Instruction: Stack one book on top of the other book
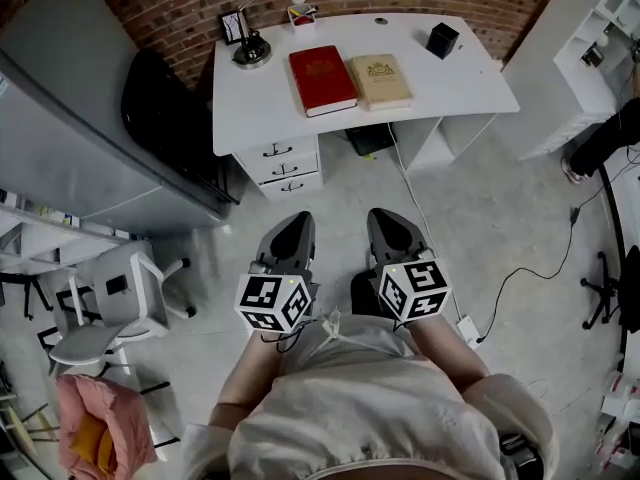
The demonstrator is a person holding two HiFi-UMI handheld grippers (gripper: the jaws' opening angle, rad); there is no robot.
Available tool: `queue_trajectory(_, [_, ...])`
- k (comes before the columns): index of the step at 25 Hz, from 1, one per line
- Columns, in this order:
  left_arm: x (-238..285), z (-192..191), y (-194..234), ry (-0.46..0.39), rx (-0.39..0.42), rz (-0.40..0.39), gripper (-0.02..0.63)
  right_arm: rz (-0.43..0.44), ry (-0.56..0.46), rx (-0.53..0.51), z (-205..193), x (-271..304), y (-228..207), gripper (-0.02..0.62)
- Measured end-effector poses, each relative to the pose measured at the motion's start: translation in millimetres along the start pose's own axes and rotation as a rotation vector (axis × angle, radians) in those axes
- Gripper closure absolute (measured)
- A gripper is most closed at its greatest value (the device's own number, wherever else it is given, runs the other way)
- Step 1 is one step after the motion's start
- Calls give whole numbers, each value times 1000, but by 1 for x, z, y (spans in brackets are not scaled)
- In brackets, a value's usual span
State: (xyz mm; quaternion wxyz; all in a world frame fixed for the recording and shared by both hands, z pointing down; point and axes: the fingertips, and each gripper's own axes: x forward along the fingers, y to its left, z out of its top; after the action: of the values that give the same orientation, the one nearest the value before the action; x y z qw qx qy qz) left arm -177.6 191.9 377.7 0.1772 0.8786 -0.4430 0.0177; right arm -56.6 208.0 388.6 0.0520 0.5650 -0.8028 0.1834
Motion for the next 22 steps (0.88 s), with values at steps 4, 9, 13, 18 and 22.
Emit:
queue_trajectory(4, [56,10,-7,-8,-14,49,586,52,14,-21,26,28,-47,566])
queue_trajectory(9, [127,16,-25,-9,-29,97,586,97,29,-39,56,54,-115,566])
queue_trajectory(13, [183,10,-43,15,-46,105,586,95,46,-44,69,69,-172,566])
queue_trajectory(18, [240,0,-59,69,-60,94,586,76,82,-18,74,82,-231,566])
queue_trajectory(22, [272,-4,-52,106,-67,106,586,47,112,8,72,99,-266,566])
